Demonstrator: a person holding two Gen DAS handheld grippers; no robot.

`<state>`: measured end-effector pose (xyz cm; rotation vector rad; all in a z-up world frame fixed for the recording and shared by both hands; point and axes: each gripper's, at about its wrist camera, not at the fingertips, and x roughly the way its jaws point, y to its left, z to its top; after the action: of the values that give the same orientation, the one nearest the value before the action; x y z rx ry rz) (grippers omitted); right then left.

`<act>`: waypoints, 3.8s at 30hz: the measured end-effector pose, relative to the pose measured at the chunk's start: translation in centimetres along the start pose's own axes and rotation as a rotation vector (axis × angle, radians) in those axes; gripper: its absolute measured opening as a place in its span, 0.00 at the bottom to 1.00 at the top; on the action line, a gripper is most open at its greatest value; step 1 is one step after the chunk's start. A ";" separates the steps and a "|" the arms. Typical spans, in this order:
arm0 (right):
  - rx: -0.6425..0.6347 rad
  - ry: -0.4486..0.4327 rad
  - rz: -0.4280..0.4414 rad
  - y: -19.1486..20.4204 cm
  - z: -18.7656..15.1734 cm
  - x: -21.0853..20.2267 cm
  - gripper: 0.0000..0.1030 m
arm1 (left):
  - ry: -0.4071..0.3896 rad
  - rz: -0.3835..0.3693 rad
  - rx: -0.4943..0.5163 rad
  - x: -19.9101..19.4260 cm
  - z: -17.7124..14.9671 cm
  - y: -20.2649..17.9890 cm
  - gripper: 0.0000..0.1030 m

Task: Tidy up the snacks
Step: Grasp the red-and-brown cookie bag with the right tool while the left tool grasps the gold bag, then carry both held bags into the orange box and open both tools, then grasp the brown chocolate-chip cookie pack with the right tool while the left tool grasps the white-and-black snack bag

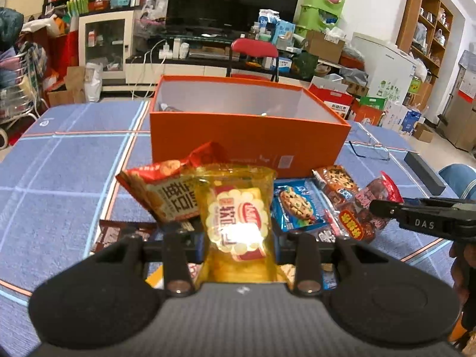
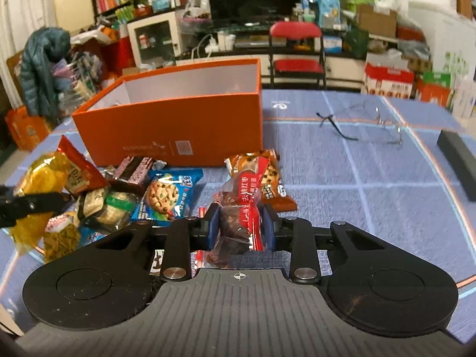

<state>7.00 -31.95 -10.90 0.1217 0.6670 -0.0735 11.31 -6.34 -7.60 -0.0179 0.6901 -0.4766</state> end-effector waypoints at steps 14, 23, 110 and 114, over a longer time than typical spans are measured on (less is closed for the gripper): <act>-0.057 -0.047 -0.027 0.5 0.5 -1.6 0.11 | -0.003 -0.006 -0.002 -0.8 0.1 0.1 0.33; -0.026 -0.090 -0.056 0.6 2.2 -3.3 0.11 | -0.057 0.015 0.004 -2.4 1.9 -0.2 0.33; -0.063 0.007 -0.044 -1.0 1.6 11.1 0.79 | 0.106 0.168 -0.112 0.6 -1.8 6.0 0.89; -0.066 0.013 -0.048 -0.7 1.6 11.0 0.78 | 0.121 0.171 -0.189 1.4 -2.4 4.4 0.89</act>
<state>16.56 -33.20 -16.53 0.0433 0.6845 -0.0965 12.55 -2.72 -11.09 -0.1076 0.8466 -0.2483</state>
